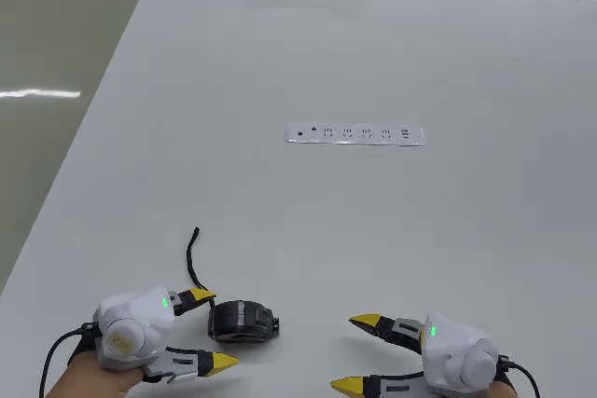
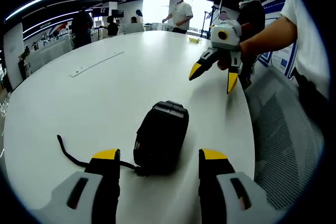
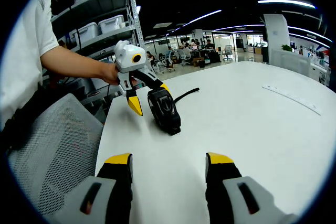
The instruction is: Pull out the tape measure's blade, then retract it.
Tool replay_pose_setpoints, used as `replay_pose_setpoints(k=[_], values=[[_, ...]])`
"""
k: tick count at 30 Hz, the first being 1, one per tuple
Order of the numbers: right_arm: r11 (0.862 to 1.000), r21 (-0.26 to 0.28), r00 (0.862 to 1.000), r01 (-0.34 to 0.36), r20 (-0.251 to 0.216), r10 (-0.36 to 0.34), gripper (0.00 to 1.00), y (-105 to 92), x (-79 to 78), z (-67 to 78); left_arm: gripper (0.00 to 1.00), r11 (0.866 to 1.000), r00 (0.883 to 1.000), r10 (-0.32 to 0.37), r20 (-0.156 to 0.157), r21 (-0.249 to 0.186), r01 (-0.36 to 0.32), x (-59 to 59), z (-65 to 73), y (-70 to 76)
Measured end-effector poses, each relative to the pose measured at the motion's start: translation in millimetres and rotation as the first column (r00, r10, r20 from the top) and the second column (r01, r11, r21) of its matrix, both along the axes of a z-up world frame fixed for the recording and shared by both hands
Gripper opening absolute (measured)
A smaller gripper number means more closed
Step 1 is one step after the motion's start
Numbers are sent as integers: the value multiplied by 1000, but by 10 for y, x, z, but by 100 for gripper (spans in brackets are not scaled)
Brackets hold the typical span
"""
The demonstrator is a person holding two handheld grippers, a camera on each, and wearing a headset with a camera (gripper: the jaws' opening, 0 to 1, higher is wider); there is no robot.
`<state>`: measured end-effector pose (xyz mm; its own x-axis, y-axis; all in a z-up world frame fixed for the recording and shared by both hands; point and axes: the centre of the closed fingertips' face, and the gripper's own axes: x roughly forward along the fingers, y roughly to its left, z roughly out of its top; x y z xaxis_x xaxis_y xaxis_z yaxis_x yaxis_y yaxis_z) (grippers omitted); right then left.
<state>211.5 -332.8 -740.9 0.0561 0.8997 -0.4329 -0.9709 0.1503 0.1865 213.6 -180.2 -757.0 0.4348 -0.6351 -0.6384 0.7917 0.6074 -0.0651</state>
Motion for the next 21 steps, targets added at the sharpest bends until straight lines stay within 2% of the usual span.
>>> replay_pose_setpoints(k=[5,21], values=[[1000,-4,1000,-7,-3,7,56,30,18,-16,55,1000,1000,-18,-8,11,18,12,-30,-4],[1000,-5,999,-25,-21,25,54,121,70,-87,46,999,999,-44,-22,5,44,72,-63,-34]])
